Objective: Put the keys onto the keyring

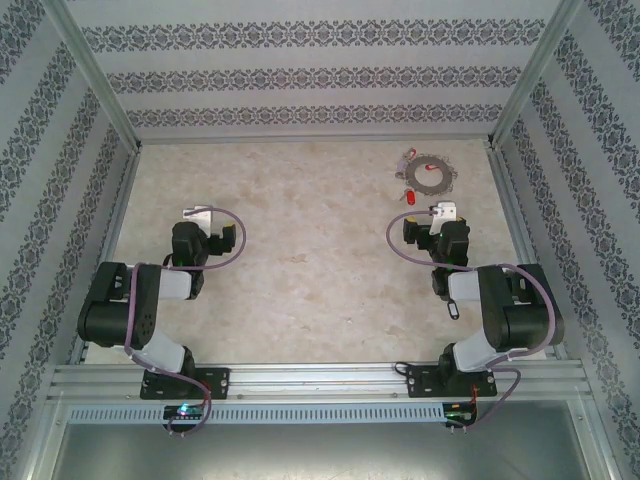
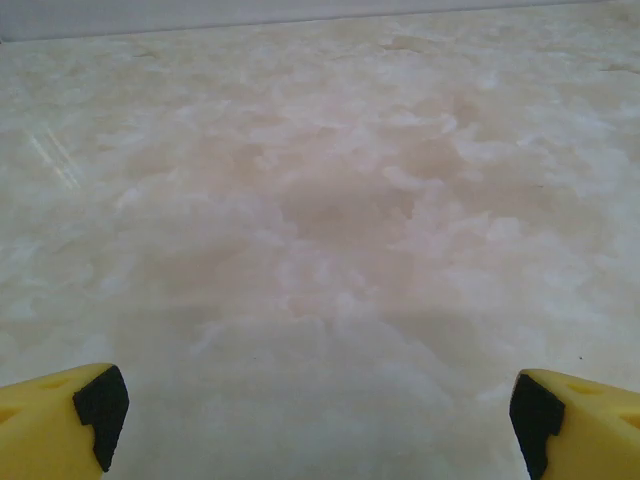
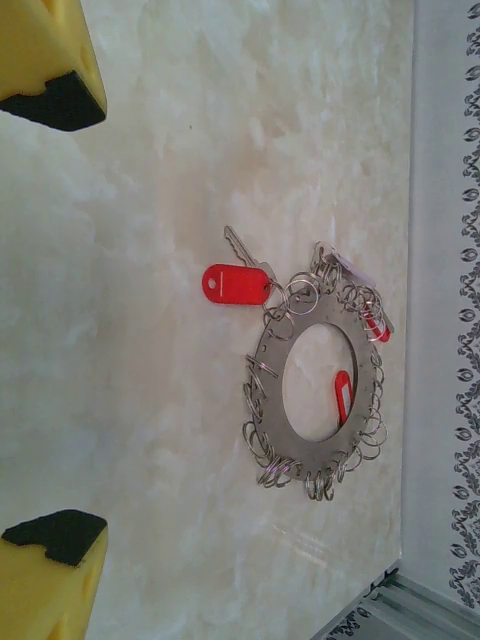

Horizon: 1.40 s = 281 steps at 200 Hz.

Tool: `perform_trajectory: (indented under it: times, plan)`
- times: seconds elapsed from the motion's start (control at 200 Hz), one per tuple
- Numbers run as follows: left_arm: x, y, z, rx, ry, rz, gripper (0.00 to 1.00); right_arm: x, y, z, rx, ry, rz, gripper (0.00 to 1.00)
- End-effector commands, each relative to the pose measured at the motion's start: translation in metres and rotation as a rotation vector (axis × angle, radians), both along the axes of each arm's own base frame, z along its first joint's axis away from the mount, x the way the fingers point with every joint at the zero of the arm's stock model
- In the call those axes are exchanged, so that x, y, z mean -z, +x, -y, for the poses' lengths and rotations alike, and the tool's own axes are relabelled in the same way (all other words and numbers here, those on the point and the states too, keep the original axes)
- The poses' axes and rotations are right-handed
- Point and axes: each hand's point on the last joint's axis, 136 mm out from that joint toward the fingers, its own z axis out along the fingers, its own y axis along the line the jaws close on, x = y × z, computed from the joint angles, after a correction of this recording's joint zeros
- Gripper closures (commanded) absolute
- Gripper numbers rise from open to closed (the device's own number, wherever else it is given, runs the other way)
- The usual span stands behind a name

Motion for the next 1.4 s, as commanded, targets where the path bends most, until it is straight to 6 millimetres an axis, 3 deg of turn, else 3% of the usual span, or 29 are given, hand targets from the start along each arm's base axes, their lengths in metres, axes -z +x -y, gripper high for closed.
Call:
perform_trajectory:
  times: [0.0,0.934,1.069,1.109,1.159,1.244,1.399]
  plan:
    - [-0.006,0.003,-0.005,-0.019,-0.015,0.017,0.01,-0.014,0.005,-0.001,-0.005,0.025,0.041,0.02]
    - [-0.006,0.003,-0.005,-0.02,-0.015,0.018,0.01,-0.015,0.005,-0.001,-0.003,0.022,0.043,0.02]
    - [-0.005,0.003,-0.004,-0.019,-0.018,0.017,0.01,-0.023,-0.003,0.03,0.188,0.033,0.095,0.02]
    - [-0.005,0.003,-0.004,-0.018,-0.017,0.019,0.01,-0.017,-0.014,0.034,0.207,0.031,0.095,0.02]
    - [-0.012,0.001,-0.002,-0.003,-0.012,0.029,0.01,-0.019,-0.02,0.034,0.209,0.037,0.122,0.02]
    - [-0.043,-0.01,0.002,0.003,-0.002,0.044,0.01,-0.027,-0.028,0.027,0.167,0.034,0.181,0.02]
    - [-0.094,-0.027,-0.003,-0.086,-0.118,0.064,0.01,-0.068,-0.049,0.022,0.193,0.002,0.249,0.02]
